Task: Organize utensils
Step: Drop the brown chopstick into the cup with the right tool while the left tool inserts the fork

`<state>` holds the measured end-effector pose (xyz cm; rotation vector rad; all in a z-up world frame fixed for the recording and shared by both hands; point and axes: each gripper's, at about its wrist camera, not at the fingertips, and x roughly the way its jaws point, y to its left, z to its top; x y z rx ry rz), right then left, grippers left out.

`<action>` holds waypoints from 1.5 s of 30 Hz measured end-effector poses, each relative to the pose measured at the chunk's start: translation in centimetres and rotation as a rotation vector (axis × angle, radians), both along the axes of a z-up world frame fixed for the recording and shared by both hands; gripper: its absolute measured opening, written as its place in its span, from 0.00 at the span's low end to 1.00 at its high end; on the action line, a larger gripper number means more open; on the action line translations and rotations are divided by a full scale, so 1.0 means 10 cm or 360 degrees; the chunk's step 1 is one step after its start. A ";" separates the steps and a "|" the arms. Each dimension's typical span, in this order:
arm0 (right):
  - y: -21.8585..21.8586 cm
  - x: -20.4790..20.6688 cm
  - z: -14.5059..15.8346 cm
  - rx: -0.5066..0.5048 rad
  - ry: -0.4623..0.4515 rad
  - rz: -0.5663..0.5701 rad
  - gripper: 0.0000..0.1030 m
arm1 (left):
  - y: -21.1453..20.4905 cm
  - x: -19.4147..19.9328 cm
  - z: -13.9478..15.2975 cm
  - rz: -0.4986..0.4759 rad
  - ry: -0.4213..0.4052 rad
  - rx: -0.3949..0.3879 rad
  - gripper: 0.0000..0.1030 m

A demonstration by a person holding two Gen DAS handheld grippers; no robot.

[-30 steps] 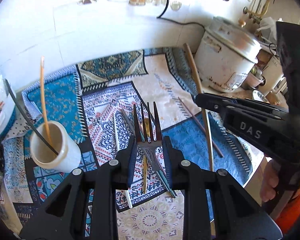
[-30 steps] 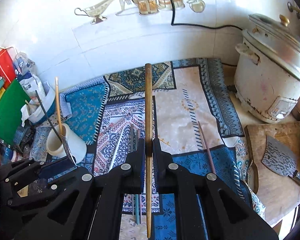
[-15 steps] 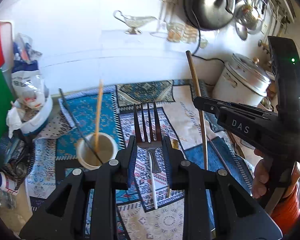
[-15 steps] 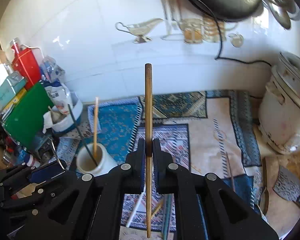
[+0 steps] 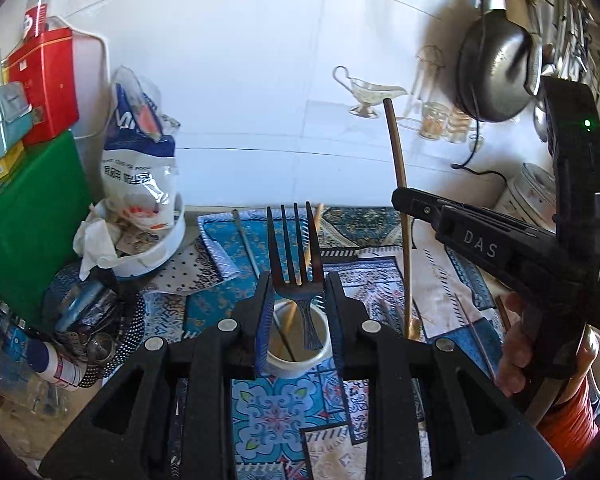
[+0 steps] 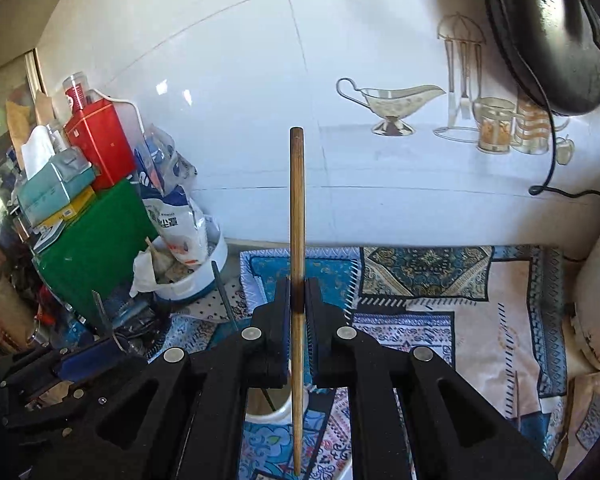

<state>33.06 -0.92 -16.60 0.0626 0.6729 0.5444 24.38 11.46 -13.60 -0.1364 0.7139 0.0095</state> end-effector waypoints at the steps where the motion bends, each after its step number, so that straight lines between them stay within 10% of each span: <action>1: 0.05 0.03 -0.01 0.0002 0.0002 0.0006 0.06 | 0.02 0.01 -0.02 0.0011 0.0005 -0.0002 0.24; 30: 0.52 0.20 -0.83 -0.0070 0.0063 0.0042 0.06 | 0.41 0.49 -0.80 0.0066 0.0353 -0.0115 0.24; 45: 0.32 -0.14 -0.67 -0.0262 0.0204 0.0203 0.21 | 0.34 0.35 -0.63 0.0086 0.0333 -0.0078 0.24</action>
